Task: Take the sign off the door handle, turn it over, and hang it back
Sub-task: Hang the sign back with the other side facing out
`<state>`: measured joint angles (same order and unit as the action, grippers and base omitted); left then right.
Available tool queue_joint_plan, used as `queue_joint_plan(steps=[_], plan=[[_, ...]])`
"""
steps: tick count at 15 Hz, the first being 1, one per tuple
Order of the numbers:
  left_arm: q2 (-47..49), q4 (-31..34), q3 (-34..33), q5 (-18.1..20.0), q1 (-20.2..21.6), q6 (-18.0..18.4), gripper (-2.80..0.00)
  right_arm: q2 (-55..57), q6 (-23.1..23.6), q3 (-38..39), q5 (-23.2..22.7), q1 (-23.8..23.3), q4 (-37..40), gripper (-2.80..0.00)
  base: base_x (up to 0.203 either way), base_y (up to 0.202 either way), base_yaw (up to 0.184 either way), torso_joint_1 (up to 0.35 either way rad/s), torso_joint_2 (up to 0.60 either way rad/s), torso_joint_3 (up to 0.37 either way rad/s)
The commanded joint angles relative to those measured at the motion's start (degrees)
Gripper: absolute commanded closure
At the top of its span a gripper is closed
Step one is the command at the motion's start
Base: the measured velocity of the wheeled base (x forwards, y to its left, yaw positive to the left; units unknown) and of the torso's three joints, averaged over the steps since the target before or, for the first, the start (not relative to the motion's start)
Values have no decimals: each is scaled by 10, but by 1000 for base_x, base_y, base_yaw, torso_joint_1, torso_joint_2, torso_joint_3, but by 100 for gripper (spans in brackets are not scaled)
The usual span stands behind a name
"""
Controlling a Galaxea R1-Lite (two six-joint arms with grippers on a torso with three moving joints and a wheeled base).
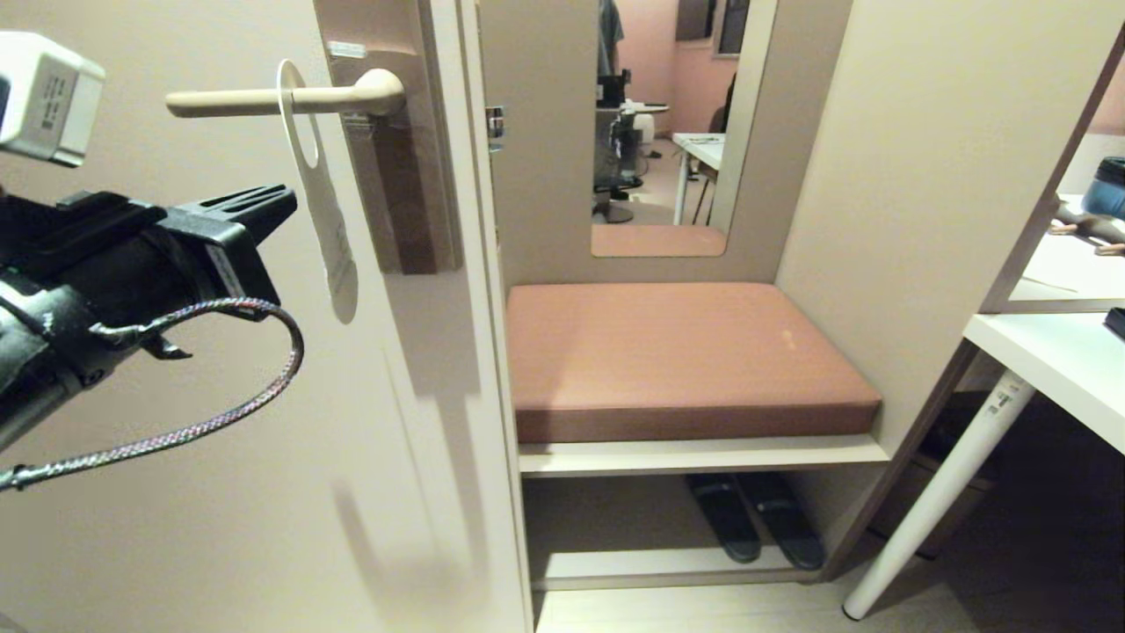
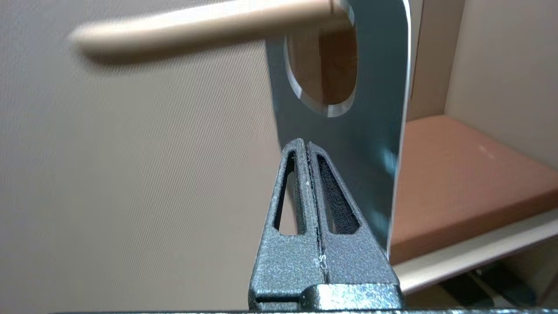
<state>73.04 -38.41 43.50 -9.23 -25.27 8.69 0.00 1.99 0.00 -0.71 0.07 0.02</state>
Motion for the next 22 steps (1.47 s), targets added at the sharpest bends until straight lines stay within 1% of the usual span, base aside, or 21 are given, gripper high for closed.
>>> queue_joint_plan(steps=[1,2,6,13,15,22], plan=[[48,-3,34,10,0,2,0,1,0,0,0,0,0,0,0,0,0,0,0,0],[57,-3,43,18,0,4,0,1,0,0,-1,0,0,0,0,0,0,0,0,0],[68,-3,52,20,-3,5,0,1,0,0,-1,0,0,0,0,0,0,0,0,0],[67,-3,53,20,-44,9,0,1,0,0,-1,0,0,0,0,0,0,0,0,0],[67,-3,62,19,-53,18,0,1,0,0,0,0,1,0,0,0,0,0,0,0],[79,-3,72,19,-60,24,0,1,0,0,0,0,0,0,0,0,0,0,0,0]])
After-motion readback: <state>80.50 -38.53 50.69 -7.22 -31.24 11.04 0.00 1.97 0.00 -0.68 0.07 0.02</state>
